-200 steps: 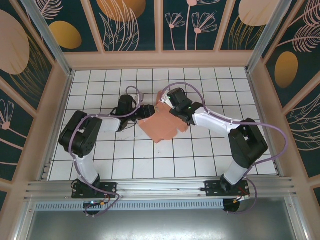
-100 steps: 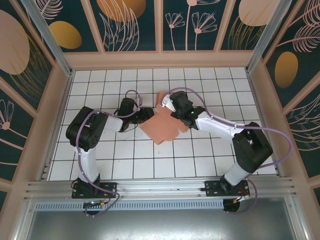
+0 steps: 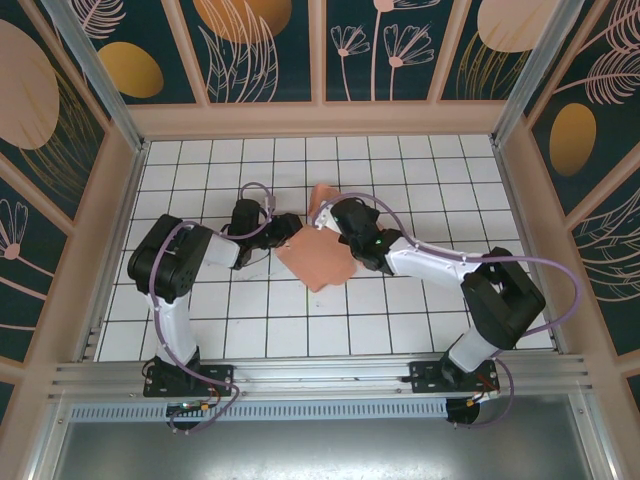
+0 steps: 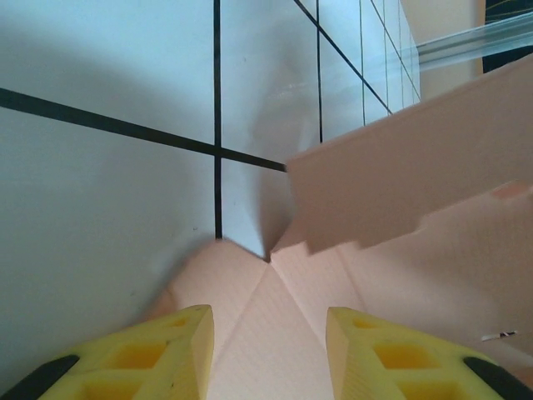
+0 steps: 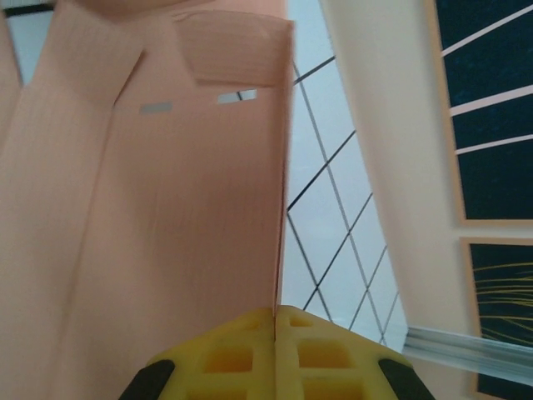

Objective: Fold the paper box

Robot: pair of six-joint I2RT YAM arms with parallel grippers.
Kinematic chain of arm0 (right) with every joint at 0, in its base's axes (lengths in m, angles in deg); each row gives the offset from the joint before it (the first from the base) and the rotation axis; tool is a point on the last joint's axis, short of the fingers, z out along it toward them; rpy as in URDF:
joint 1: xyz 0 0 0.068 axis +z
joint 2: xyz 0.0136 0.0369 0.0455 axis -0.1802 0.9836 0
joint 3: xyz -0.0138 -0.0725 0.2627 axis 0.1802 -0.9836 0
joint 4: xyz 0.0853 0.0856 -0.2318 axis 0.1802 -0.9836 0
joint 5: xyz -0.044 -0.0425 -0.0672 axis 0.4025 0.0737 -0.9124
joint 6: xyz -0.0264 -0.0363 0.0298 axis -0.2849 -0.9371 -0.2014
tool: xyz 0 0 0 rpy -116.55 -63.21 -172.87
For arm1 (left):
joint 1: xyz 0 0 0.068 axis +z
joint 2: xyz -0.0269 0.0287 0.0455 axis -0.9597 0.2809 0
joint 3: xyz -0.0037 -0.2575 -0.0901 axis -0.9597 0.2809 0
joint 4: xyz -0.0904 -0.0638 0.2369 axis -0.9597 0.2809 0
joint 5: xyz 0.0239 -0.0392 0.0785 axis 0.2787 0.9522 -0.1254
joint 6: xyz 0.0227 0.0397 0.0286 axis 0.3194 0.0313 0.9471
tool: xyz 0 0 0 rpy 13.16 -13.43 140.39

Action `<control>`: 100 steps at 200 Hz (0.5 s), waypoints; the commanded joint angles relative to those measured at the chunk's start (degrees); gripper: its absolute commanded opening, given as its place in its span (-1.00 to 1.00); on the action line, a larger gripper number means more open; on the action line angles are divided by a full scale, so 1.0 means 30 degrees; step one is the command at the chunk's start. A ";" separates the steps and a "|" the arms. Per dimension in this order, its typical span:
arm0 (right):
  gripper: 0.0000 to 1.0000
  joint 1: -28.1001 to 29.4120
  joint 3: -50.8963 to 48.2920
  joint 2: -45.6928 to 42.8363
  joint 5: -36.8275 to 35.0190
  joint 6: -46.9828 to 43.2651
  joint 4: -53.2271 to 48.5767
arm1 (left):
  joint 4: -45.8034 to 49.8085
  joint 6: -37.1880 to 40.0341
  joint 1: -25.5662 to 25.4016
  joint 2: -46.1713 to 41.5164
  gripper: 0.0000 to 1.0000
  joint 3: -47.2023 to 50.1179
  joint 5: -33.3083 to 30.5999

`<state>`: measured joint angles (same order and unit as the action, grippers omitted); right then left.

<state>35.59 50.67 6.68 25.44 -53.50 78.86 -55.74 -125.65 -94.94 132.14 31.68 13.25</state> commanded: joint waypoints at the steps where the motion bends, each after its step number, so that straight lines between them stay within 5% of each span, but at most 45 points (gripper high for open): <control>1: -1.00 0.0602 -0.0493 0.0005 -0.1794 -0.1378 0.2013 | -0.0271 -0.0157 0.0220 -0.0826 -0.20 0.0492 -0.0547; 100: -1.00 0.1140 -0.2696 0.1181 -0.3603 -0.5059 0.8242 | 0.0894 0.0766 0.1237 -0.4244 0.02 0.1476 -0.2663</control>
<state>38.28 44.77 9.67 17.01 -65.15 94.51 -55.24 -125.47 -92.84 121.15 36.94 7.32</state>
